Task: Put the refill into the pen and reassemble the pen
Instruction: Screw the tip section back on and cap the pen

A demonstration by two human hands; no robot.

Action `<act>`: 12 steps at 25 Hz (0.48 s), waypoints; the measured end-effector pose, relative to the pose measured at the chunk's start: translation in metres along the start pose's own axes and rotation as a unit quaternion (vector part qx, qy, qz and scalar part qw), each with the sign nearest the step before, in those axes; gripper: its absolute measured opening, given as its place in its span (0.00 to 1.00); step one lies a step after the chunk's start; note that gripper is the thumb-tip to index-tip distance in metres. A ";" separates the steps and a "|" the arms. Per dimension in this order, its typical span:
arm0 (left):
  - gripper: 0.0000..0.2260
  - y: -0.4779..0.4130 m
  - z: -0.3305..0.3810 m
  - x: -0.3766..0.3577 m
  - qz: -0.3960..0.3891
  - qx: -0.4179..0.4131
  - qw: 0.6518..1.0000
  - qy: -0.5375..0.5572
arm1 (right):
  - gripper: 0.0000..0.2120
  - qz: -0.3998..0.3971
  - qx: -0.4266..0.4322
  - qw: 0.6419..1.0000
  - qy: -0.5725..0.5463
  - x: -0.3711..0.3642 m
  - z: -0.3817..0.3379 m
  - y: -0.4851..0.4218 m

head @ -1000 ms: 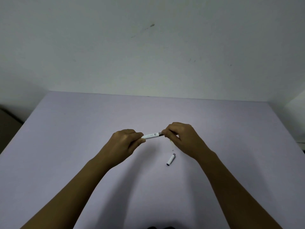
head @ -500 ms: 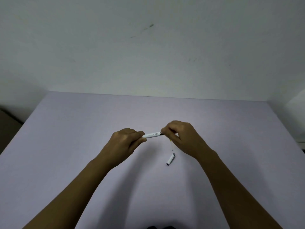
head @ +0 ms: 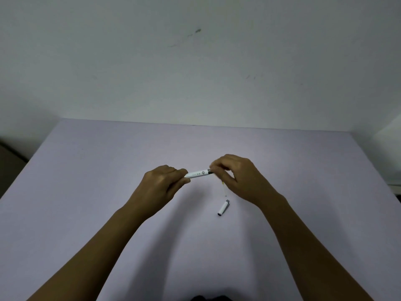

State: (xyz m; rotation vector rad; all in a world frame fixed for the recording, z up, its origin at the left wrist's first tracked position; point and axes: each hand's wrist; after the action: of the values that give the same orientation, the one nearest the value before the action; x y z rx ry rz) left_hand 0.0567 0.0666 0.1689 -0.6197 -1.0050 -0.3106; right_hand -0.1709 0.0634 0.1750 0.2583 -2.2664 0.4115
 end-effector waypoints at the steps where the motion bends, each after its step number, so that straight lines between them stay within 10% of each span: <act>1: 0.09 0.000 -0.001 0.000 0.000 -0.001 1.000 0.001 | 0.10 -0.009 0.001 1.000 -0.002 0.001 -0.001 0.000; 12: 0.17 0.003 -0.002 -0.003 0.017 -0.026 1.000 -0.001 | 0.16 -0.016 -0.040 0.999 -0.008 -0.003 0.000 -0.003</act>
State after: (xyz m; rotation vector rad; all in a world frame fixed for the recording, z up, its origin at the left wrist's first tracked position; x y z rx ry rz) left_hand 0.0586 0.0676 0.1644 -0.6838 -0.9894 -0.3082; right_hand -0.1681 0.0607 0.1735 0.2568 -2.2846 0.3034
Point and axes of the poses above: each hand's wrist, its own y-axis away from the middle knuckle, its own x-axis out of the back of the hand, z = x × y, and after that the axes turned 2 degrees about -x, right-handed
